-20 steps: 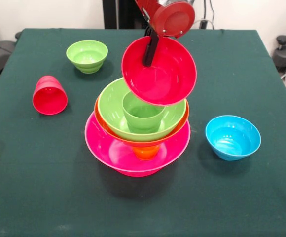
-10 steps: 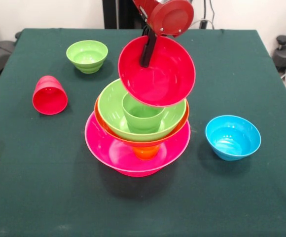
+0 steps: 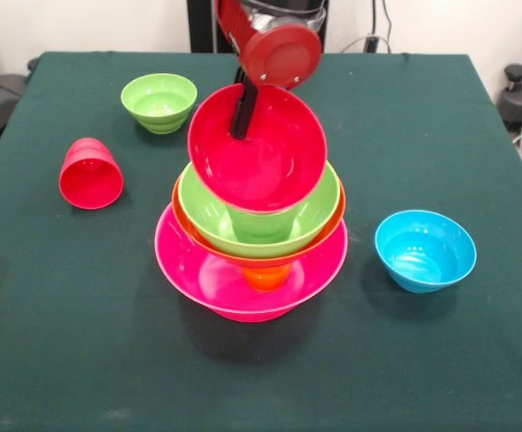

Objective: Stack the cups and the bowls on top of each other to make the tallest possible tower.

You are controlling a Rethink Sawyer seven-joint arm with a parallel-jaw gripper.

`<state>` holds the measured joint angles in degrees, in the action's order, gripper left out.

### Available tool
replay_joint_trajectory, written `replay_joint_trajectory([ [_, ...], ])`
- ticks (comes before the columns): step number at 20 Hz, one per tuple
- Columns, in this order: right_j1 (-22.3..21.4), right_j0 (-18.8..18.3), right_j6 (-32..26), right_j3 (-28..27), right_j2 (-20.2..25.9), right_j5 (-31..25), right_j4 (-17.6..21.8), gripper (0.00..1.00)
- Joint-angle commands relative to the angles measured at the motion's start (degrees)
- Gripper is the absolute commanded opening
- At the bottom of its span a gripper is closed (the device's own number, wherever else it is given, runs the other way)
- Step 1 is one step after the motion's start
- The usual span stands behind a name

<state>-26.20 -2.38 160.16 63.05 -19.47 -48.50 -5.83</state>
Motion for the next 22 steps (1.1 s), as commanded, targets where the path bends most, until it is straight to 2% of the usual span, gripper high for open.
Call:
replay_joint_trajectory([
  [1, 2.3, -0.4, -5.5, -1.1, 6.4, -3.6, 2.3, 0.00],
  [10, 2.5, 0.7, -3.7, -1.3, 5.8, -3.8, 1.9, 0.00],
  [22, 1.9, 0.8, -4.1, -0.1, 5.7, -3.2, 2.1, 0.00],
])
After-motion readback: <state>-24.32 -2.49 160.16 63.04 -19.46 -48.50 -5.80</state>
